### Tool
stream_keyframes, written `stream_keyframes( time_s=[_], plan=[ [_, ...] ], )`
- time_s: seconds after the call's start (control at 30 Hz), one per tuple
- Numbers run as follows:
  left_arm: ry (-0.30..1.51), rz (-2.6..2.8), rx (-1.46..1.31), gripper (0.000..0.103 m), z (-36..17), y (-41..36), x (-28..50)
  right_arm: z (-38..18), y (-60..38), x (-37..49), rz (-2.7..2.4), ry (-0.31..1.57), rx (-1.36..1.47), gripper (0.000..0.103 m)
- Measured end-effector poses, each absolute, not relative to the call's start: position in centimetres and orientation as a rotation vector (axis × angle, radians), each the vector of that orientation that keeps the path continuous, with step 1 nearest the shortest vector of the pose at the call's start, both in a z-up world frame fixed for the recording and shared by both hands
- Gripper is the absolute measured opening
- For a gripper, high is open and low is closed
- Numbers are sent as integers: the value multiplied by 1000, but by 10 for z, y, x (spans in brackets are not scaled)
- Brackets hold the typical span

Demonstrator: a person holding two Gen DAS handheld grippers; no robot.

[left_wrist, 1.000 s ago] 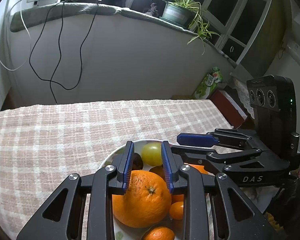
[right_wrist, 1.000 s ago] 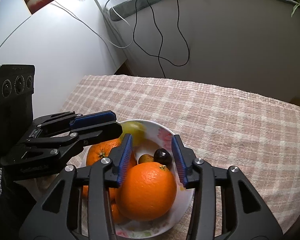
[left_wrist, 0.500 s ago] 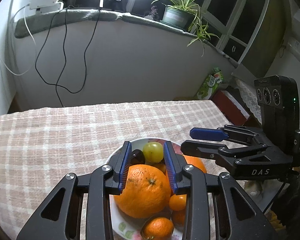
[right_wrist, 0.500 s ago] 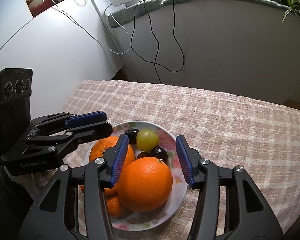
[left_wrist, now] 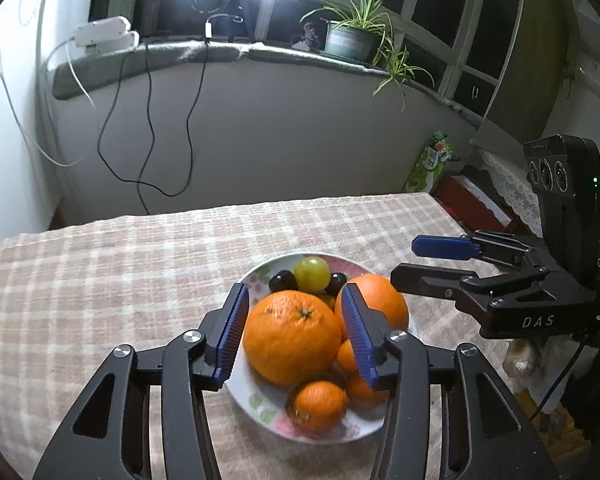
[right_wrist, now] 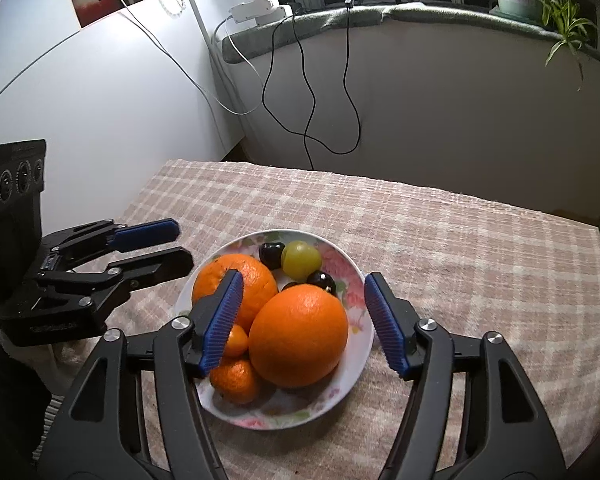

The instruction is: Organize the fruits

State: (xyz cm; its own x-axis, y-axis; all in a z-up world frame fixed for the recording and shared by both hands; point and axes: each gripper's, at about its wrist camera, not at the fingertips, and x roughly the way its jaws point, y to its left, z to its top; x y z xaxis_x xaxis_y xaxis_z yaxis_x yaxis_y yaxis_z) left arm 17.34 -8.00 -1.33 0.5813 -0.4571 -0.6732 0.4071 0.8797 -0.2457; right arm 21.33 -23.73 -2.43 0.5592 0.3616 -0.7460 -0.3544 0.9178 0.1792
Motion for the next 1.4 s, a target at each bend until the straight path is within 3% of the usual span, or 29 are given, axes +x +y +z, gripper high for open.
stream_keyframes(
  time_s=[0.27,0.53,0.63,0.7,1.03,1.13,1.4],
  plan=[
    [744,-434,-42,69,1,-72,139,-15,-241,184,400,834,5,67],
    [679,-387,-8,75,14,-71,104,-3,-241,155,383,762,18,68],
    [659,-373,-8,77,18,-67,96,2,-241,143,382,721,36,85],
    [650,-361,-10,80,18,-64,90,4,-240,136,385,702,35,86],
    [657,-290,-16,81,13,-55,75,4,-227,105,303,665,-66,91],
    [665,-282,-24,81,10,-53,74,2,-225,100,305,660,-73,101],
    [673,-277,-26,81,5,-49,70,-2,-226,96,303,663,-61,101]
  ],
)
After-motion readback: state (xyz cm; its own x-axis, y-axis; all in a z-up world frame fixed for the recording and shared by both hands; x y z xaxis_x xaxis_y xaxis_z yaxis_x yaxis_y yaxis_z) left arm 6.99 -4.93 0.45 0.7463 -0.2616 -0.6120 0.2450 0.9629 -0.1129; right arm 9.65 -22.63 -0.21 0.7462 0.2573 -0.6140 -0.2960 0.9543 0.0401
